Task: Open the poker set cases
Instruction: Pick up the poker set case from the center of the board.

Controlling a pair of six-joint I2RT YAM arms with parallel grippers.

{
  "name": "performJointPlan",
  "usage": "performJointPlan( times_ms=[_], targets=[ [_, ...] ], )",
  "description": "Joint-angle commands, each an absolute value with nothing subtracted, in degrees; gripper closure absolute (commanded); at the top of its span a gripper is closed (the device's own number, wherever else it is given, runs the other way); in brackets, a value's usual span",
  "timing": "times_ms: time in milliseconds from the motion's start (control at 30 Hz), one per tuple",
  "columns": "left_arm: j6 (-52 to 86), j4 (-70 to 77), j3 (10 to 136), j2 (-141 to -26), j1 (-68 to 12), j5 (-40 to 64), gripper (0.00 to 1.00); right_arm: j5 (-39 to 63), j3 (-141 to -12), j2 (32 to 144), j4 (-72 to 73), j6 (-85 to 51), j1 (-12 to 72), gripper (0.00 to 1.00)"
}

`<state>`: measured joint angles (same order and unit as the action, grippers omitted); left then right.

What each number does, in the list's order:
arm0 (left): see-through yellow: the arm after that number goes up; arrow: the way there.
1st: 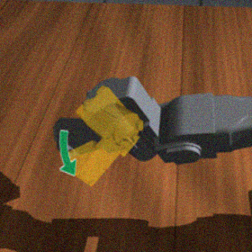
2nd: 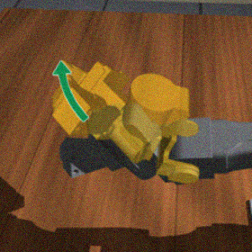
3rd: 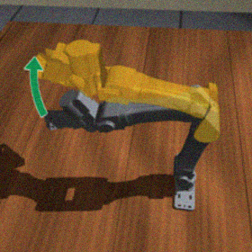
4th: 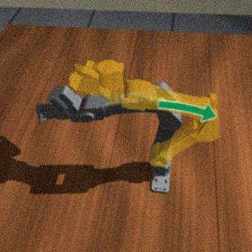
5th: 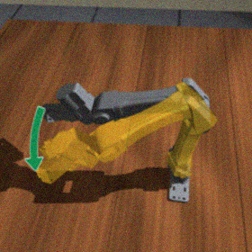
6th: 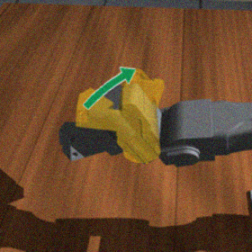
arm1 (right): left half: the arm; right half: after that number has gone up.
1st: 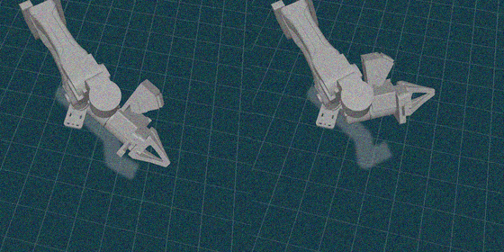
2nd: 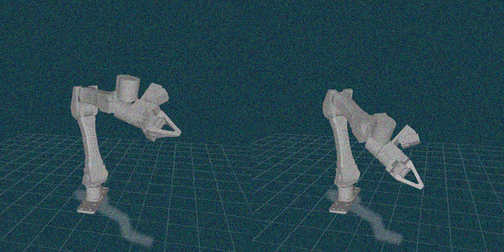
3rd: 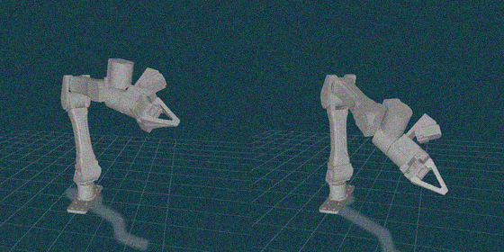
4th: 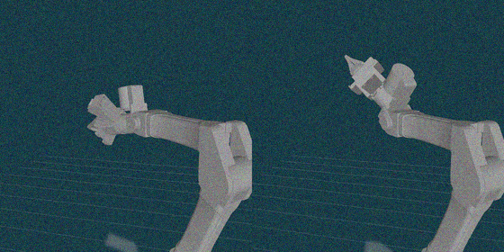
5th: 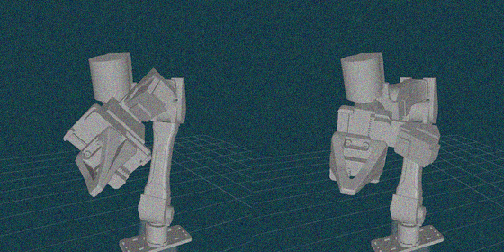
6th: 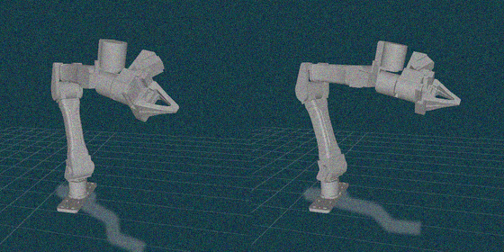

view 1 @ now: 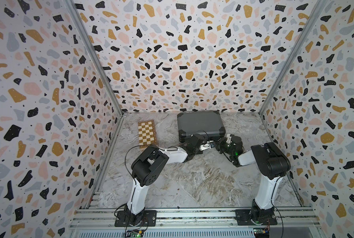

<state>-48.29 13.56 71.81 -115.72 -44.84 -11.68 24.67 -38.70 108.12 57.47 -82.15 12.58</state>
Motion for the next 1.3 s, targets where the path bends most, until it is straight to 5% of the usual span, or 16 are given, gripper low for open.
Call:
performJointPlan(
  times_ms=[0, 133, 267, 733, 967, 1267],
  targets=[
    [-37.4, 10.8, 74.3, -110.3, -45.4, -10.4, 1.00, 27.1, -36.9, 100.7, 51.8, -74.3, 9.6, 0.61],
    [-35.9, 8.5, 75.6, -108.2, -46.3, -10.2, 1.00, 24.4, -35.0, 90.6, 34.6, -61.2, 7.2, 0.40],
    [-32.5, 3.8, 79.1, -106.8, -47.2, -10.0, 1.00, 13.8, -33.1, 80.7, 20.7, -50.8, 7.0, 0.01],
    [-13.7, -14.9, 97.3, -105.3, -48.3, -5.2, 1.00, 0.4, -27.6, 68.5, 9.9, -49.3, 2.4, 0.00],
    [-4.8, -17.9, 100.5, -103.9, -48.4, -3.2, 1.00, 16.8, -27.7, 71.1, 19.0, -53.5, 2.0, 0.01],
    [2.2, -15.3, 100.2, -102.2, -48.4, 0.8, 1.00, 25.4, -22.2, 76.8, 43.6, -67.5, 2.8, 0.26]
  ],
)
